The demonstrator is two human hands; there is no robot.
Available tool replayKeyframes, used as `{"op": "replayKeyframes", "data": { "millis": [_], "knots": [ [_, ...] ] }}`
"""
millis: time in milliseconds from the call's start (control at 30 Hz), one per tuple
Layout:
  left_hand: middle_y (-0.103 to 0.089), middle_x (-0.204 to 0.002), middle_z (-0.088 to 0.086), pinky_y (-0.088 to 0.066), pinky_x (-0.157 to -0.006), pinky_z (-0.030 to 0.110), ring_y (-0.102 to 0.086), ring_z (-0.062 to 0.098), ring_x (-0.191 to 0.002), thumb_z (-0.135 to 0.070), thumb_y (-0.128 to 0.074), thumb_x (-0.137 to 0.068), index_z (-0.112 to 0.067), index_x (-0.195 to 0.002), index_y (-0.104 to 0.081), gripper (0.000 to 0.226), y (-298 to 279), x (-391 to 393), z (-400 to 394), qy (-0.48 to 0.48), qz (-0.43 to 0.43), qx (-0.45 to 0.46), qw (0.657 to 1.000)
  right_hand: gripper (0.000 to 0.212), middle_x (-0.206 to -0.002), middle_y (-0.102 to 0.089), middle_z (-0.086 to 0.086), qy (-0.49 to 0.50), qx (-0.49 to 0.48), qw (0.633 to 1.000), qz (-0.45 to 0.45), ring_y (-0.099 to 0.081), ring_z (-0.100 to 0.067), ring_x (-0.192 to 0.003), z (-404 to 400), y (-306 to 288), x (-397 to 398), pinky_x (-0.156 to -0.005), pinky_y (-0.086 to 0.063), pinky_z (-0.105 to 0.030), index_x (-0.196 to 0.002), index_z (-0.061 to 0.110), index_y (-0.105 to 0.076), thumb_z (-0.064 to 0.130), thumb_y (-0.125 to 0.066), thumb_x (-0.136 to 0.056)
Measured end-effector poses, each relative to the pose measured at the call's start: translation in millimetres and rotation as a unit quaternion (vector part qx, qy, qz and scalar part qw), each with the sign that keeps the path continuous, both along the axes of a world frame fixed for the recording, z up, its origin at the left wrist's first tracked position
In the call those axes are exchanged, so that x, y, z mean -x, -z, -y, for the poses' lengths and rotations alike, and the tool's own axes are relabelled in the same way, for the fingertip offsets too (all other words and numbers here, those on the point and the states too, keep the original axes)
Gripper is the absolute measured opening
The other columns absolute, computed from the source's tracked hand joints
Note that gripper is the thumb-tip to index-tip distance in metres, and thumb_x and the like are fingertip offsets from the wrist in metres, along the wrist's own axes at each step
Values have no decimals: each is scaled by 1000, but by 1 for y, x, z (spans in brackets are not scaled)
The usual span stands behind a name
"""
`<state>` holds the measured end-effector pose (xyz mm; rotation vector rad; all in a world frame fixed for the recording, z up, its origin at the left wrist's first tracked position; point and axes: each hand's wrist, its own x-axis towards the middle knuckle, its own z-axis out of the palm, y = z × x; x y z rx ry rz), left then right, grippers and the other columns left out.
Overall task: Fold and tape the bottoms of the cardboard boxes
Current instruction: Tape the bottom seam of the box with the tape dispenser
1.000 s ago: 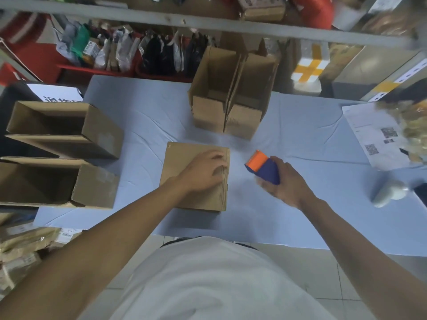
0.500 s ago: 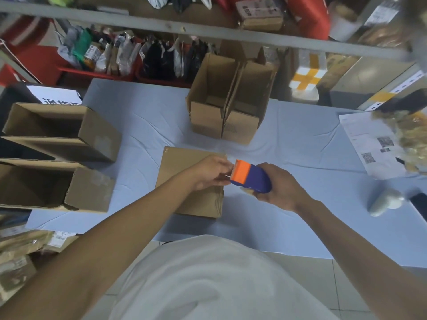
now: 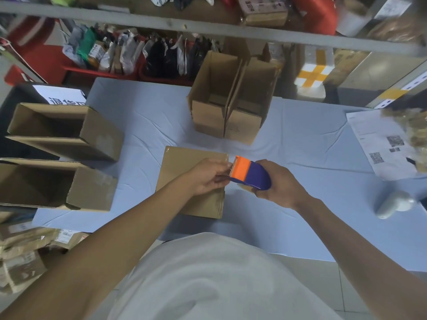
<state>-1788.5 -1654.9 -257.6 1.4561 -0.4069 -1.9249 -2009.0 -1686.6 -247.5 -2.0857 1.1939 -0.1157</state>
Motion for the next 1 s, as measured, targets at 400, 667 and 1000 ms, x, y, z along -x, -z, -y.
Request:
{"op": "replayKeyframes", "data": {
  "millis": [400, 667, 1000],
  "knots": [
    [-66, -84, 5, -50, -78, 27, -61, 15, -79, 0, -56, -94, -13, -92, -64, 15, -4, 1, -2, 73, -65, -44, 994, 66, -110, -62, 9, 6, -15, 999, 43, -60, -10, -94, -8, 2, 3, -74, -48, -15, -125, 24, -53, 25, -88, -69],
    [-68, -98, 11, -55, -83, 29, -65, 19, -92, 2, -55, -93, -1, -112, -66, 22, -6, 4, 1, 143, 97, -3, 985, 64, -110, -62, 9, 3, -19, 999, 48, -60, -10, -95, -14, 5, 2, -75, -50, -19, -123, 26, -53, 24, -87, -68],
    [-63, -80, 10, -54, -65, 21, -62, 15, -76, 9, -38, -94, -2, -78, -62, 31, -16, 5, -6, 200, 201, 37, 958, 65, -108, -60, 18, -31, -43, 997, 51, -57, 5, -98, -18, -2, 6, -71, -47, -7, -125, 27, -53, 25, -87, -70]
  ]
}}
